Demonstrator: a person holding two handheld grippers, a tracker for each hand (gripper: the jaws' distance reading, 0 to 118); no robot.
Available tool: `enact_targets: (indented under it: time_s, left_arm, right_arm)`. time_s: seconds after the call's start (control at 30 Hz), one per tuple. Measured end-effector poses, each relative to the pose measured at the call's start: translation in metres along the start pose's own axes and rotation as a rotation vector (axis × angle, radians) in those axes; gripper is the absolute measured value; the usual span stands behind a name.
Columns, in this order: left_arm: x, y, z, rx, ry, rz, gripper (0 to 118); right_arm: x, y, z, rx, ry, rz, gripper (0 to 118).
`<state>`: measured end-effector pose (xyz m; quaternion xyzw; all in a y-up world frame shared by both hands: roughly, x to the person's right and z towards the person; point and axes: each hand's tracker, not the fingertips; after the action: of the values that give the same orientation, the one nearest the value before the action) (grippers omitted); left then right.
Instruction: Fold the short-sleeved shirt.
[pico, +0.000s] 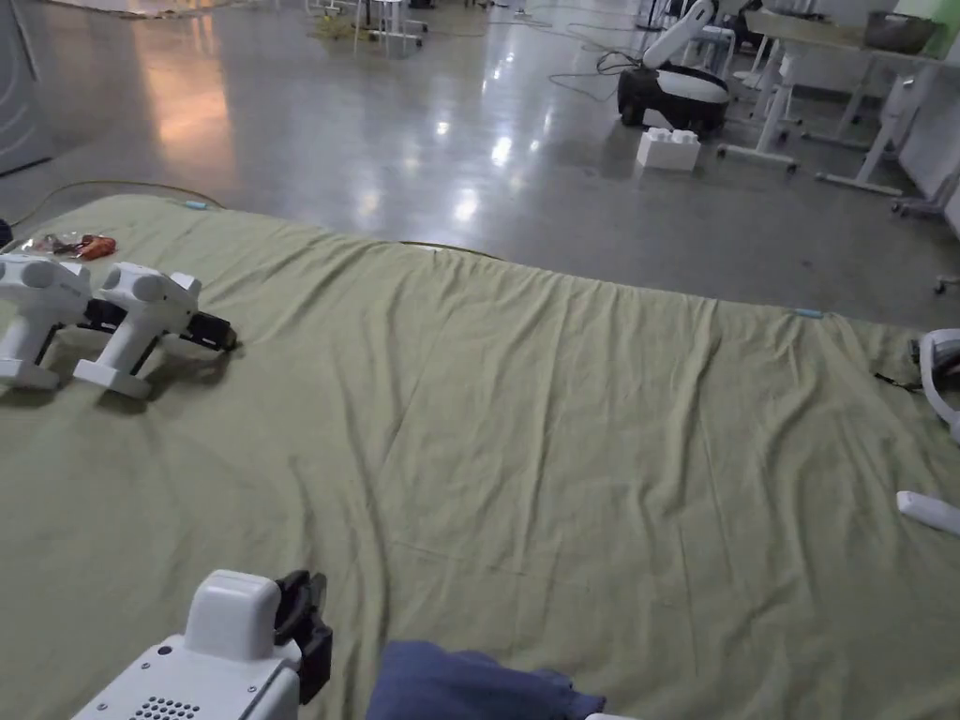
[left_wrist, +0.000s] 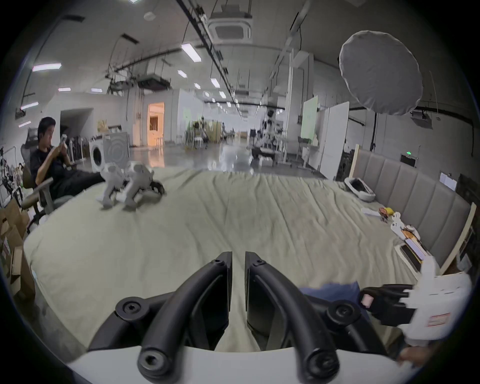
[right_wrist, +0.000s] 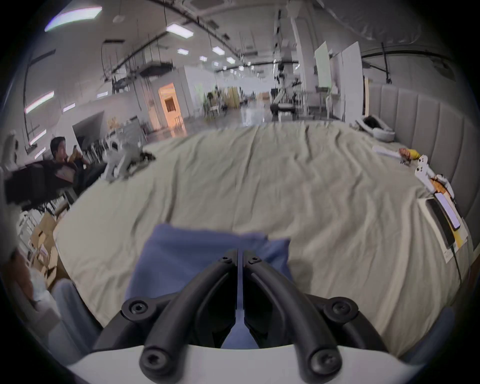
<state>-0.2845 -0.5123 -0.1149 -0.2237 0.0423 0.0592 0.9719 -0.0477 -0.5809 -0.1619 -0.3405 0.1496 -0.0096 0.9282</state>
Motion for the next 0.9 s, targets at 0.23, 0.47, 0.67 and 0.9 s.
enact_targets:
  time_s: [0.23,0.47,0.67,0.9]
  left_arm:
    - [-0.019,-0.024,-0.009,-0.202,-0.105,0.069,25]
    - [-0.052,-0.032,-0.053,-0.418,-0.362,0.371,69]
    - [-0.065,-0.045,-0.097,-0.582,-0.525,0.509,77]
    - [-0.072,-0.052,-0.119,-0.647,-0.737,0.769,80]
  right_arm:
    - [0.010,-0.008,-0.021,-0.018,-0.073,0.002,5]
    - [0.024,-0.017,-0.035,-0.047,-0.069,-0.003,5]
    - [0.025,-0.017,-0.033,-0.051,-0.052,0.007,5]
    - [0.024,-0.018,-0.034,-0.054,-0.048,0.007,5]
